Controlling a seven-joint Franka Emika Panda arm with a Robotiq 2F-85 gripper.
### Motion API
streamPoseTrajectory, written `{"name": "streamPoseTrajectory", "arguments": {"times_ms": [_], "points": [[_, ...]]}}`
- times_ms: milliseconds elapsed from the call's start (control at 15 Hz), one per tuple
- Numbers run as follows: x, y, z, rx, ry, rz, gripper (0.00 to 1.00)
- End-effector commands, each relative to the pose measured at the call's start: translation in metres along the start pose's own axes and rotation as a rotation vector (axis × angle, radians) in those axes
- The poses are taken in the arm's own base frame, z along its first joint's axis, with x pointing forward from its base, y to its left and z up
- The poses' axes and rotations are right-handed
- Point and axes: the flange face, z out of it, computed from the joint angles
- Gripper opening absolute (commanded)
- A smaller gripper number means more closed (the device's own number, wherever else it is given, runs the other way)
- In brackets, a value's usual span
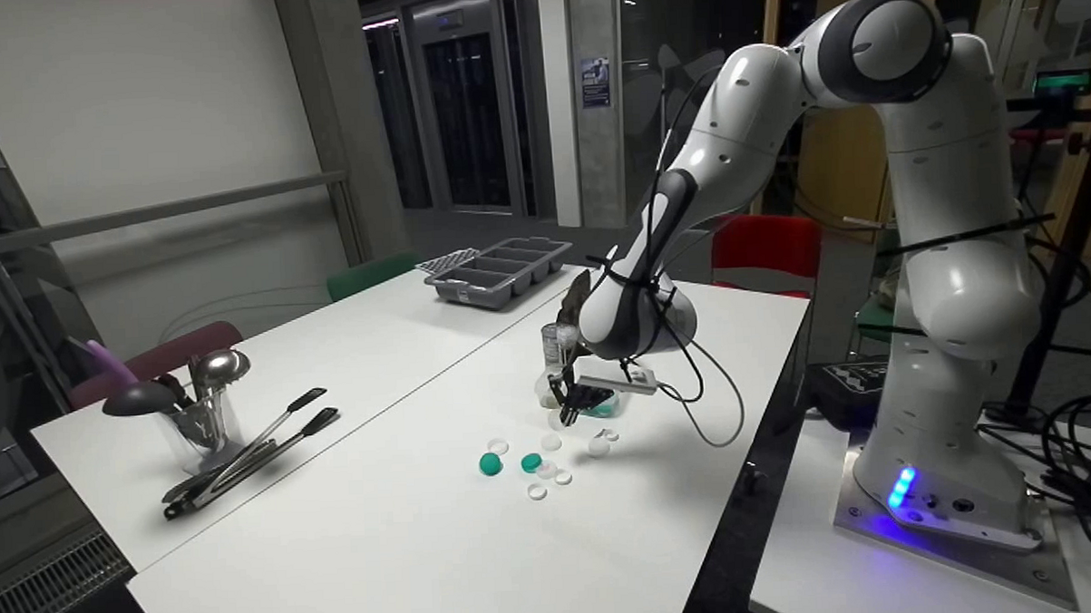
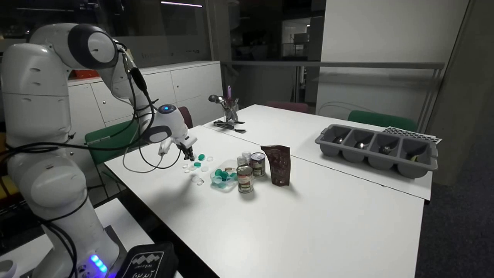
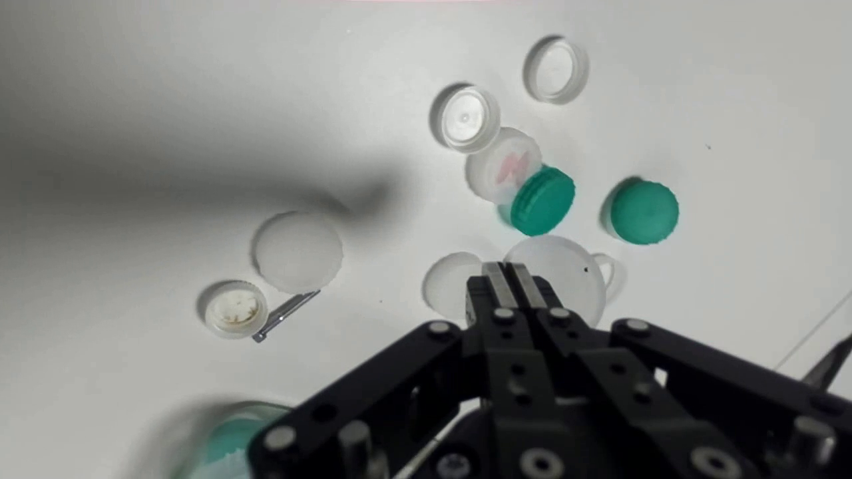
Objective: Put the plastic cap into the lunch box
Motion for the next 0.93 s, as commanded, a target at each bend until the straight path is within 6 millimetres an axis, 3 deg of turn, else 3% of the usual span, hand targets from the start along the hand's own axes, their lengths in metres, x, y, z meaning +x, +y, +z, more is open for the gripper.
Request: {"name": "streamPoseTrajectory", "arguments": {"times_ms": [0, 467, 867], "points": [[-0.009, 0.003, -0.025, 0.045, 0.083, 0.101, 0.01], [0.001, 0.019, -0.035, 0.053, 0.128, 0.324, 0.01], [0.027, 0.039, -0.061, 0.067, 0.141, 0.45, 0.01]]}}
